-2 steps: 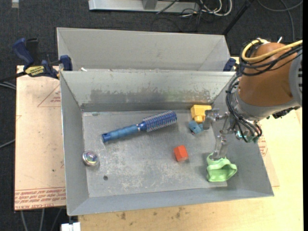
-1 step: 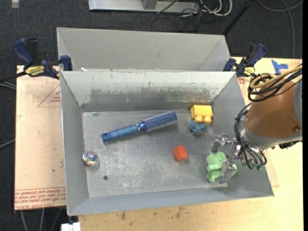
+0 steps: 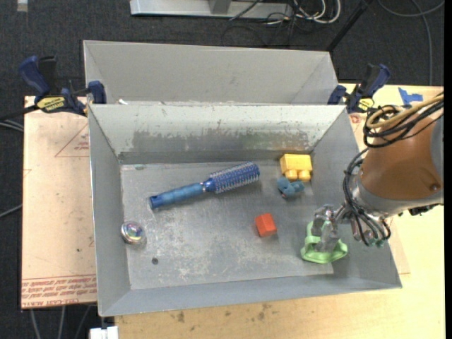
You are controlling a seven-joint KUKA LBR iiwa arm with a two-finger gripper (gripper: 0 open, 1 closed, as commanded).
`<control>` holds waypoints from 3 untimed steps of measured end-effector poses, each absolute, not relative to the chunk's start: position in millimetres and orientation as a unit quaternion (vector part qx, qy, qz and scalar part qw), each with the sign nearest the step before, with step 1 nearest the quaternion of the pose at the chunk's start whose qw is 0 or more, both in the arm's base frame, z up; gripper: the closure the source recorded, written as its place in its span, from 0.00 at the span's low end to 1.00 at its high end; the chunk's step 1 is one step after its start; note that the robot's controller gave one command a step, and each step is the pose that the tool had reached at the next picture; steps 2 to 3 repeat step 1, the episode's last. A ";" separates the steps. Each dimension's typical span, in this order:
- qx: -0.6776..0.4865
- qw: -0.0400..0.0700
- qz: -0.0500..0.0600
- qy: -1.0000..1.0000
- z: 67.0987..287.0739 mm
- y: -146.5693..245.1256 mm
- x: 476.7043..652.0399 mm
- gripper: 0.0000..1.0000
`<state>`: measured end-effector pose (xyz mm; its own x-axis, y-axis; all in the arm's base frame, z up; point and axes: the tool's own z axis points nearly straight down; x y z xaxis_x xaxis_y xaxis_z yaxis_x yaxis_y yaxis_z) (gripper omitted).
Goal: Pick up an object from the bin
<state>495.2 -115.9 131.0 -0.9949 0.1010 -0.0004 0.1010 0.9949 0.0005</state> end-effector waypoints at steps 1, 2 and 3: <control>0.047 0.005 0.000 0.999 214.3 -110.3 501.6 1.00; 0.047 0.005 0.000 0.999 214.3 -110.3 501.6 1.00; 0.047 0.005 0.000 0.999 214.3 -110.3 501.6 1.00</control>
Offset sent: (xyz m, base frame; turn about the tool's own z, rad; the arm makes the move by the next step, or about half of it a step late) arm 0.0037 0.0053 0.0794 -0.0055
